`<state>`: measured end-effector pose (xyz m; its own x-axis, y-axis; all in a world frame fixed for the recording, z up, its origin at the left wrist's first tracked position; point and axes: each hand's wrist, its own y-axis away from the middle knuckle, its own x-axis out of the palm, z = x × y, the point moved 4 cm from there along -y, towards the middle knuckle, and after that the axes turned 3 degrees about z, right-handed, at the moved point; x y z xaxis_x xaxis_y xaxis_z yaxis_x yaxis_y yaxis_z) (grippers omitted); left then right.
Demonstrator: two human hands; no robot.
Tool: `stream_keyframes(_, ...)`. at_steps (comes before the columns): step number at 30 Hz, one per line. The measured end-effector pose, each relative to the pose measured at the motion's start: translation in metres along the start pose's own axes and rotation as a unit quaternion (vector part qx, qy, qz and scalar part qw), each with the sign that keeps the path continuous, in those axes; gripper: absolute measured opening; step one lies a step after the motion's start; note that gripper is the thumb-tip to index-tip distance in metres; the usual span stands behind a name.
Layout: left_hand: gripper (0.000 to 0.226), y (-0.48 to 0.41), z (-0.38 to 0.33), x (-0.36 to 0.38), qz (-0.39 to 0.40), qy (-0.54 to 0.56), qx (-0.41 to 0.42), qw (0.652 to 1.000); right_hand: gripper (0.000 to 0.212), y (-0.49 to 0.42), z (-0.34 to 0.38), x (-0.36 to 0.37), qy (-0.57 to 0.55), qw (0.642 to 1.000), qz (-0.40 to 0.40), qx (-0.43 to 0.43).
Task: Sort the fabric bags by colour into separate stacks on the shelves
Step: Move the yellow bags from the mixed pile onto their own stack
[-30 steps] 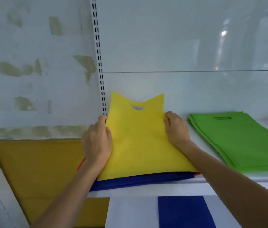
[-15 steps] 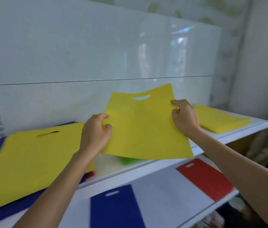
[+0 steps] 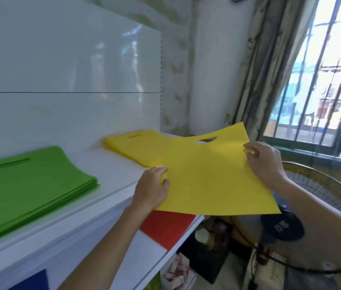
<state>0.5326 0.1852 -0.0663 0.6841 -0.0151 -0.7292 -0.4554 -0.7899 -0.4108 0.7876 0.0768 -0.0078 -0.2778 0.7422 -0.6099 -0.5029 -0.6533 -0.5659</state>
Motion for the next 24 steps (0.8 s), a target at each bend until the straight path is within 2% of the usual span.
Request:
stream_keyframes(6,0.046,-0.061,-0.013,0.05,0.048,-0.017,0.04,0.998,0.035,-0.035,-0.054,0.007,0.022,0.999,-0.012,0.038)
stream_keyframes(12,0.045,-0.136,-0.006,0.053,0.028,-0.014,0.057,0.998,0.037,-0.101,-0.067,0.034,0.025,0.998,-0.013,0.058)
stream_keyframes(18,0.044,-0.179,0.026,0.041,0.0,-0.025,0.022,0.999,0.039,-0.156,-0.062,0.093,0.015,0.998,0.028,0.049)
stream_keyframes(24,0.044,-0.194,0.072,0.011,-0.073,-0.067,-0.065,0.993,0.042,-0.21,-0.025,0.174,-0.035,0.995,0.092,-0.021)
